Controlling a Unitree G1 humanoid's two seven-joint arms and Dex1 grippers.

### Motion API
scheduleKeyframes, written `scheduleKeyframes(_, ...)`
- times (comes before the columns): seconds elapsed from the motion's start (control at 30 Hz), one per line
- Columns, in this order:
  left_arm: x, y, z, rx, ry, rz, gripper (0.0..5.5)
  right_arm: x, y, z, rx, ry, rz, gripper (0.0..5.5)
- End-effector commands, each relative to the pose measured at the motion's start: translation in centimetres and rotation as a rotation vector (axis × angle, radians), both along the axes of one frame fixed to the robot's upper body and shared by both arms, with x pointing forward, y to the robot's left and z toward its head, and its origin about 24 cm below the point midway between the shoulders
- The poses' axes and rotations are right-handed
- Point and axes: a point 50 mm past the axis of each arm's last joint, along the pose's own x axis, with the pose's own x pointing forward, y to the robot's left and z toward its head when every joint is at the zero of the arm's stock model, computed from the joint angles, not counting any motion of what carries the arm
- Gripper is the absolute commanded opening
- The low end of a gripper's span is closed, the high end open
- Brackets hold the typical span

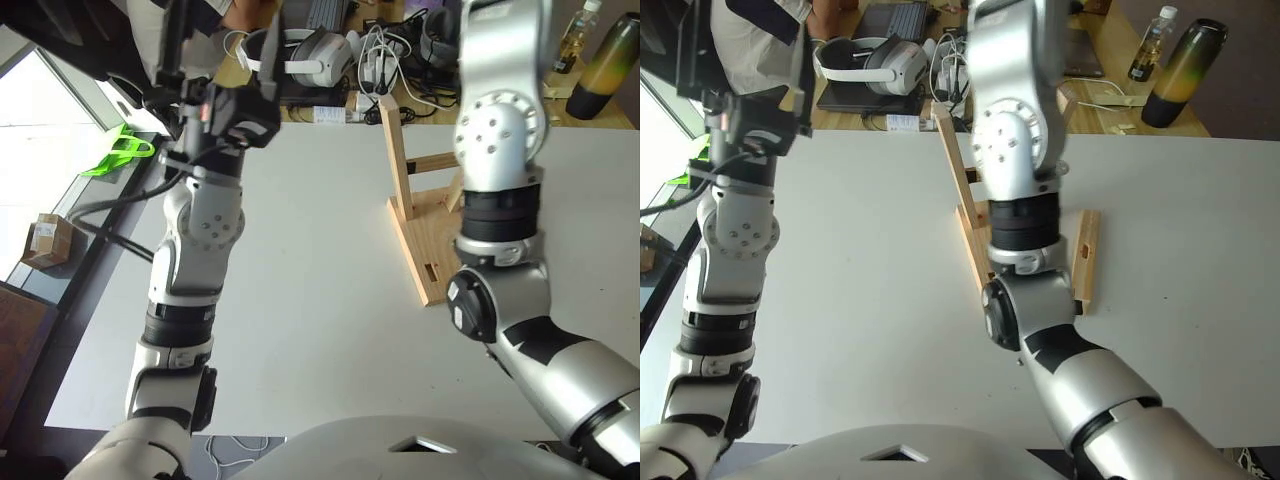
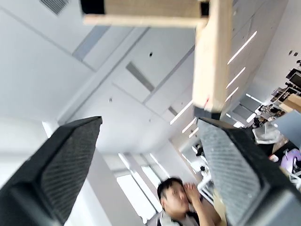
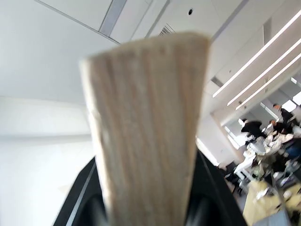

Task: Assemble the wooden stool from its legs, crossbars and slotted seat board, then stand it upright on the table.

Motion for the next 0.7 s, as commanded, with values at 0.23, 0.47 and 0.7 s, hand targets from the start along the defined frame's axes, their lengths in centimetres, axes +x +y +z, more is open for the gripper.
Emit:
scheduleKeyframes(0.23,-0.9,11.6,-9.2,-0.875,0.301,0.413,4.56,-4.8,-11.4,-1.9,-0.027,0.218,0.461,0.98)
scheduleKeyframes(0.47,-0.9,11.9,-10.0,-0.931,0.265,0.433,4.56,-10.0,-21.9,-12.1,-0.186,0.773,0.483,0.98)
scheduleKeyframes(0.7,-1.2,10.6,-10.5,-0.978,0.243,0.413,4.56,-10.3,-23.3,-17.6,-0.174,0.876,0.36,0.98)
